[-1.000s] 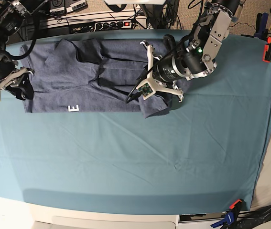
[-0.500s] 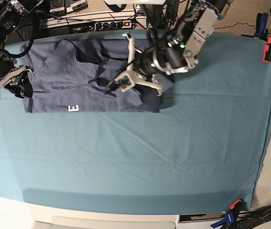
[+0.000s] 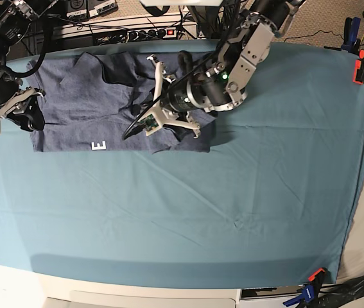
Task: Fold the T-shirt properly
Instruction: 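Carry the folded end over the shirt toward the right gripper and lower it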
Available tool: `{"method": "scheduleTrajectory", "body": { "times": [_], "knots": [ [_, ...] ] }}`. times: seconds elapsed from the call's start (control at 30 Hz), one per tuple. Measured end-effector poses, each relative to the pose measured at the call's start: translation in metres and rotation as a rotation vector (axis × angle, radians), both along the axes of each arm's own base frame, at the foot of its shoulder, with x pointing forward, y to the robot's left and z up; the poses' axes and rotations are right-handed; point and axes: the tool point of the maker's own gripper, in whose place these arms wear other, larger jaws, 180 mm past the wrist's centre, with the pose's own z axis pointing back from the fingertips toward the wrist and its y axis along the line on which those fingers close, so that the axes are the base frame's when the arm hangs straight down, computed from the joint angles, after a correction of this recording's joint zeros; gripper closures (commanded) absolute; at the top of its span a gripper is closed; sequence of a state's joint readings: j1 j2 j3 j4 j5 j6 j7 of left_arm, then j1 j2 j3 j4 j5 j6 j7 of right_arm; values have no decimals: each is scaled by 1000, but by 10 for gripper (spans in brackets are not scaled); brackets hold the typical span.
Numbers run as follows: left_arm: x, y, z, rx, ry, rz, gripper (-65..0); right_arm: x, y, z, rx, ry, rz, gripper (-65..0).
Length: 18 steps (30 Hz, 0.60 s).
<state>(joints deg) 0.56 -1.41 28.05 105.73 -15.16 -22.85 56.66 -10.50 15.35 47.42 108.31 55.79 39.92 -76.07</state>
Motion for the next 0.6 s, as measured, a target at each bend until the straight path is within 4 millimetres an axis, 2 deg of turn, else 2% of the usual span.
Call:
{"method": "scheduleTrajectory", "body": {
  "times": [0.23, 0.43, 0.6],
  "knots": [
    [-1, -7, 2, -11, 4, -10, 0, 0, 0, 0, 2, -1, 1, -186],
    [-2, -8, -7, -5, 26, -11, 0, 0, 0, 0, 2, -2, 1, -186],
    [0, -9, -6, -9, 19, -11, 0, 0, 0, 0, 2, -1, 1, -186]
  ]
}}
